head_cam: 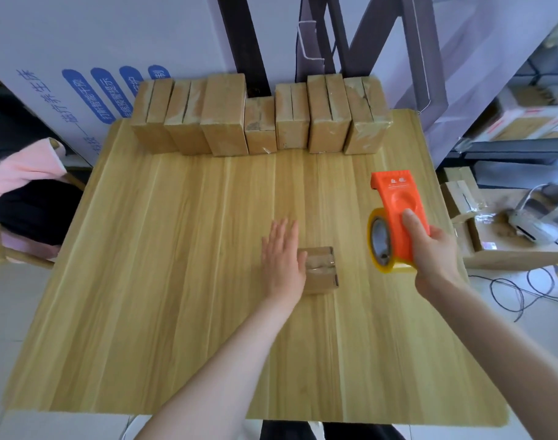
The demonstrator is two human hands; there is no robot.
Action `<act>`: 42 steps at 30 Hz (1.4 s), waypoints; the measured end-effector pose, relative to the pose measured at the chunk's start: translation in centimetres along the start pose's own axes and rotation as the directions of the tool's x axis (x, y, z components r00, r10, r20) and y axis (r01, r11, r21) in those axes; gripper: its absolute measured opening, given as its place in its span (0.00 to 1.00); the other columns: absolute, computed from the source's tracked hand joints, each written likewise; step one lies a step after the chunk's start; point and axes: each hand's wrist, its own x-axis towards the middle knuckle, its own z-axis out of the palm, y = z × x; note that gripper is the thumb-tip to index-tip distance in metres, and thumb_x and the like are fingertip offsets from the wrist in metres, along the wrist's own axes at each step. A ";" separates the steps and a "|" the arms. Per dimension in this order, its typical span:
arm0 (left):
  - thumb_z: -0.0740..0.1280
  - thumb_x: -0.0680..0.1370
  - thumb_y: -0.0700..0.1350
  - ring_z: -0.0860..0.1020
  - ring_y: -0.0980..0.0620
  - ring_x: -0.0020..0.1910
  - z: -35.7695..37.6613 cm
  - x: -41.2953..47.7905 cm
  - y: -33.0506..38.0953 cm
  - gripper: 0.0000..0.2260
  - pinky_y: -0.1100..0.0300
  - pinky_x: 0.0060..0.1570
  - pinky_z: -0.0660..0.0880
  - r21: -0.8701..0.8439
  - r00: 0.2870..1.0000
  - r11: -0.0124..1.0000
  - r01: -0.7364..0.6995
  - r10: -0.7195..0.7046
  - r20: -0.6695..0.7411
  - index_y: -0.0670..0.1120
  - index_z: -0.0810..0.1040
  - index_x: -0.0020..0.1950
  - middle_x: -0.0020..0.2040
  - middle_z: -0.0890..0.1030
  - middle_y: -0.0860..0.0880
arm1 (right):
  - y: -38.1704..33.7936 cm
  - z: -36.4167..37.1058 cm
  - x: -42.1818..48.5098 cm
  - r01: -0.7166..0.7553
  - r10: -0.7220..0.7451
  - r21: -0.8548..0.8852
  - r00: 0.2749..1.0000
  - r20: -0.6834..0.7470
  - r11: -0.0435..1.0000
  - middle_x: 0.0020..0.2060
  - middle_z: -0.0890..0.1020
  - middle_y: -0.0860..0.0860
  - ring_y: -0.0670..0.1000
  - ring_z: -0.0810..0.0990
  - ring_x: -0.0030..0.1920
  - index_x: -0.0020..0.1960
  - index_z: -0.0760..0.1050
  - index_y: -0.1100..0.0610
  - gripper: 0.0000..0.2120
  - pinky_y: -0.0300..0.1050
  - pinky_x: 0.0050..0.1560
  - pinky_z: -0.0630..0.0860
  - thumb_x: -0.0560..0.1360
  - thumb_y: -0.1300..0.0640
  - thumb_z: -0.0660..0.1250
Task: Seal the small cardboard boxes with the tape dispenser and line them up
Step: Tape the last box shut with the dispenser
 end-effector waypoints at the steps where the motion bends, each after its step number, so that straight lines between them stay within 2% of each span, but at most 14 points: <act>1: 0.59 0.82 0.47 0.48 0.49 0.78 0.2 0.5 0.2 0.25 0.46 0.76 0.46 0.078 0.990 0.992 -0.098 0.089 0.106 0.48 0.56 0.78 0.79 0.54 0.49 | 0.4 -0.8 -0.3 -0.001 0.001 -0.021 1.000 -0.002 1.000 0.39 0.81 0.59 0.56 0.79 0.41 0.40 0.78 0.57 0.17 0.52 0.47 0.76 0.73 0.43 0.69; 3: 0.53 0.83 0.54 0.49 0.51 0.78 0.9 1.1 -0.3 0.24 0.46 0.76 0.44 0.226 0.937 0.949 -0.219 0.140 0.321 0.52 0.53 0.78 0.79 0.54 0.51 | 1.3 -2.0 -0.9 -0.009 0.010 -0.051 1.000 0.011 0.999 0.39 0.81 0.60 0.56 0.79 0.40 0.40 0.78 0.58 0.16 0.52 0.46 0.75 0.75 0.45 0.68; 5: 0.49 0.82 0.58 0.56 0.50 0.76 1.6 0.7 -1.3 0.25 0.48 0.75 0.47 0.291 0.917 0.929 -0.228 0.104 0.384 0.54 0.52 0.78 0.76 0.60 0.51 | 2.1 -2.7 -1.7 -0.019 0.022 -0.079 0.999 0.029 0.997 0.39 0.81 0.62 0.56 0.79 0.39 0.41 0.79 0.60 0.17 0.51 0.44 0.74 0.75 0.45 0.68; 10: 0.48 0.80 0.63 0.68 0.46 0.64 1.2 -2.1 -2.0 0.27 0.51 0.66 0.60 0.398 0.955 0.911 0.106 -0.205 0.216 0.55 0.53 0.78 0.65 0.71 0.48 | 2.7 -3.0 -4.0 -0.035 0.057 -0.132 0.985 0.160 0.991 0.32 0.82 0.58 0.50 0.80 0.29 0.42 0.79 0.63 0.17 0.41 0.30 0.75 0.76 0.48 0.68; 13: 0.49 0.80 0.64 0.68 0.46 0.64 0.2 -4.7 -1.9 0.29 0.51 0.62 0.61 0.406 0.877 0.837 0.366 -0.456 0.150 0.53 0.53 0.78 0.66 0.71 0.45 | 2.6 -2.4 -5.4 -0.025 0.062 -0.150 0.966 0.252 0.988 0.26 0.80 0.53 0.45 0.77 0.21 0.41 0.78 0.63 0.14 0.35 0.21 0.71 0.76 0.52 0.67; 16: 0.57 0.79 0.62 0.64 0.44 0.69 -0.8 -6.1 -1.8 0.31 0.48 0.64 0.61 0.259 0.770 0.779 0.571 -0.618 0.158 0.50 0.54 0.77 0.70 0.68 0.44 | 2.4 -1.7 -6.6 -0.019 0.068 -0.145 0.937 0.343 0.989 0.27 0.80 0.54 0.48 0.77 0.24 0.44 0.79 0.65 0.13 0.37 0.22 0.73 0.76 0.53 0.68; 18: 0.64 0.78 0.57 0.63 0.45 0.71 -1.9 -5.7 -1.6 0.30 0.48 0.67 0.61 0.130 0.829 0.832 0.539 -0.552 0.094 0.50 0.59 0.76 0.72 0.67 0.46 | 2.0 -1.4 -7.2 -0.003 0.064 -0.155 0.920 0.386 0.988 0.28 0.80 0.56 0.50 0.78 0.26 0.45 0.79 0.64 0.13 0.38 0.23 0.73 0.75 0.53 0.68; 20: 0.65 0.79 0.52 0.70 0.48 0.68 -3.2 -4.4 -1.2 0.22 0.54 0.65 0.65 -0.143 0.901 0.890 0.434 -0.429 0.062 0.47 0.68 0.72 0.67 0.74 0.47 | 1.4 -1.2 -7.6 0.008 0.055 -0.147 0.904 0.424 0.989 0.26 0.80 0.54 0.50 0.78 0.24 0.43 0.78 0.63 0.10 0.39 0.22 0.73 0.75 0.55 0.69; 22: 0.63 0.80 0.52 0.79 0.50 0.56 -5.7 -2.7 0.2 0.13 0.57 0.58 0.72 -0.524 0.881 0.712 0.468 -0.420 0.215 0.47 0.78 0.60 0.56 0.82 0.47 | 1.1 -1.0 -7.9 0.022 0.053 -0.154 0.883 0.466 0.988 0.28 0.81 0.58 0.54 0.79 0.25 0.43 0.78 0.62 0.12 0.44 0.22 0.76 0.72 0.53 0.73; 24: 0.58 0.82 0.55 0.81 0.52 0.45 -8.4 -1.3 1.6 0.15 0.56 0.50 0.75 -0.685 0.809 0.435 0.585 -0.373 0.455 0.47 0.81 0.52 0.47 0.84 0.47 | 0.8 -0.8 -8.2 0.063 0.039 -0.187 0.869 0.493 0.980 0.31 0.82 0.62 0.58 0.80 0.26 0.45 0.79 0.61 0.17 0.49 0.25 0.79 0.67 0.49 0.76; 27: 0.59 0.82 0.54 0.82 0.55 0.42 -11.0 -0.5 2.4 0.16 0.58 0.47 0.77 -0.693 0.788 0.379 0.613 -0.235 0.568 0.45 0.82 0.52 0.45 0.85 0.49 | 0.4 -0.3 -8.6 0.148 -0.002 -0.255 0.868 0.497 0.956 0.31 0.82 0.60 0.58 0.81 0.28 0.46 0.80 0.58 0.14 0.55 0.28 0.80 0.68 0.49 0.76; 30: 0.65 0.80 0.45 0.81 0.54 0.45 -11.9 -0.3 2.0 0.07 0.58 0.48 0.77 -0.725 0.827 0.398 0.562 -0.243 0.507 0.46 0.82 0.50 0.45 0.85 0.49 | 0.1 0.1 -8.9 0.235 -0.050 -0.316 0.865 0.499 0.919 0.30 0.82 0.57 0.59 0.82 0.28 0.45 0.80 0.55 0.04 0.60 0.29 0.80 0.72 0.55 0.74; 33: 0.69 0.77 0.41 0.82 0.54 0.42 -12.5 0.2 1.4 0.04 0.61 0.44 0.77 -0.729 0.822 0.380 0.569 -0.278 0.497 0.46 0.82 0.50 0.43 0.85 0.49 | -0.3 0.4 -9.2 0.279 -0.076 -0.344 0.862 0.501 0.896 0.28 0.82 0.53 0.56 0.82 0.28 0.44 0.80 0.53 0.03 0.59 0.29 0.80 0.72 0.56 0.74; 42: 0.70 0.77 0.44 0.77 0.55 0.37 -13.7 1.7 1.1 0.04 0.59 0.45 0.74 -0.605 0.793 0.525 0.599 -0.284 0.539 0.48 0.79 0.42 0.34 0.82 0.54 | -2.1 1.5 -10.2 0.454 -0.190 -0.421 0.823 0.535 0.785 0.31 0.82 0.49 0.43 0.79 0.29 0.40 0.78 0.44 0.07 0.37 0.28 0.74 0.70 0.53 0.75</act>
